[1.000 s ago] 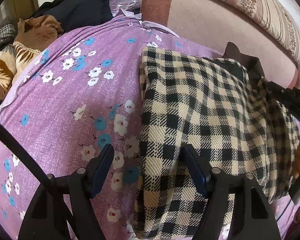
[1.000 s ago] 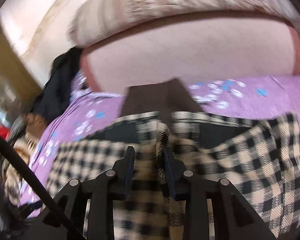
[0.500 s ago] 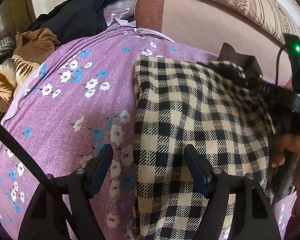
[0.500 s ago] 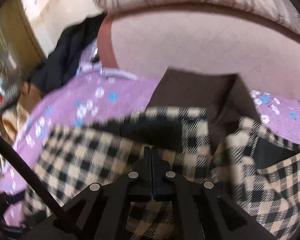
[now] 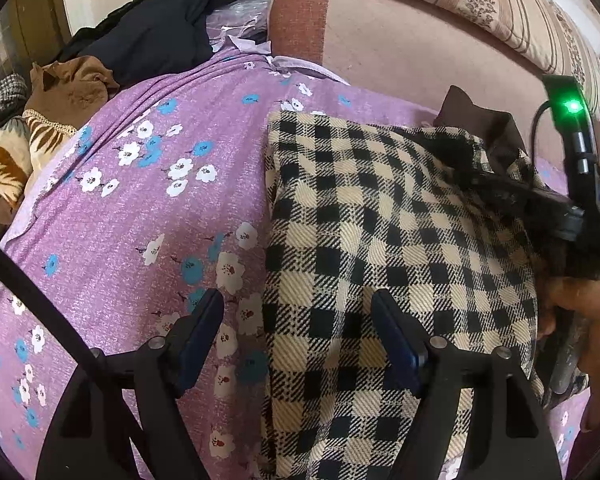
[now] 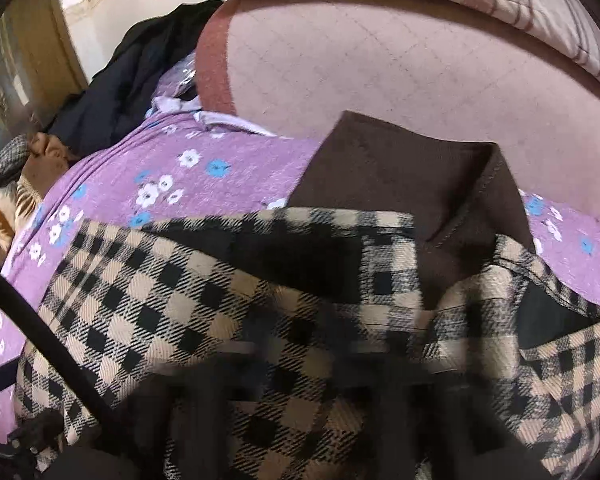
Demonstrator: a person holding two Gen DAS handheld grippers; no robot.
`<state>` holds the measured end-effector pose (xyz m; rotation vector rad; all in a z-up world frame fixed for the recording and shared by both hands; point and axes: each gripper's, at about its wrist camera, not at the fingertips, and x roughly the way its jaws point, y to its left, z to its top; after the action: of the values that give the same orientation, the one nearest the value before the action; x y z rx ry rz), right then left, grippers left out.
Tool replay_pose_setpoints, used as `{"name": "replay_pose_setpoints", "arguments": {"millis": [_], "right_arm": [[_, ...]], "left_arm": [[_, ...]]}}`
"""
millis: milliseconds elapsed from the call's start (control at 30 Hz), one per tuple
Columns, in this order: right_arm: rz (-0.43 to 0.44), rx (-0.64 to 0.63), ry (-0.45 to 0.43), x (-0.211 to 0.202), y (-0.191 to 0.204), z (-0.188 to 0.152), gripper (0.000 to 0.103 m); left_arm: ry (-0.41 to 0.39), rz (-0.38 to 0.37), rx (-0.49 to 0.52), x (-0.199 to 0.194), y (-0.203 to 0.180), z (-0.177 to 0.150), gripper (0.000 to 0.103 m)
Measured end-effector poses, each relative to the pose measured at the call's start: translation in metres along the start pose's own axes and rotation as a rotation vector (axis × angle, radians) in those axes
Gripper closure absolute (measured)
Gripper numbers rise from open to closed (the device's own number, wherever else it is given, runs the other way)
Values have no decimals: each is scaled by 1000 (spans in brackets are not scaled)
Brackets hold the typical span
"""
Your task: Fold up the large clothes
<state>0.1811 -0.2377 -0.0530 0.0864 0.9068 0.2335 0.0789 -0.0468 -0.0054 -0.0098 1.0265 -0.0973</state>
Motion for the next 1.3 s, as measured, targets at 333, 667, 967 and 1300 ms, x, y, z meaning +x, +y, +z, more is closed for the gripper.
{"name": "replay_pose_setpoints", "arguments": {"millis": [333,667,967,1300], "right_arm": [[27,98,-112,-12,-7,13,100],[101,171,-45,-48,-35,-16,53],[-273,252,-9,-116,-152,-71,52],[-312,274,-65,-136,-170,-81,52]], "left_arm": [[-46,6,17,-9,-4,1,28],[-30,15,56,-2,-12,-1,27],[-73,6,90,-12,-30,-5,26],[-89,24,89,-10,-35,-4,23]]}}
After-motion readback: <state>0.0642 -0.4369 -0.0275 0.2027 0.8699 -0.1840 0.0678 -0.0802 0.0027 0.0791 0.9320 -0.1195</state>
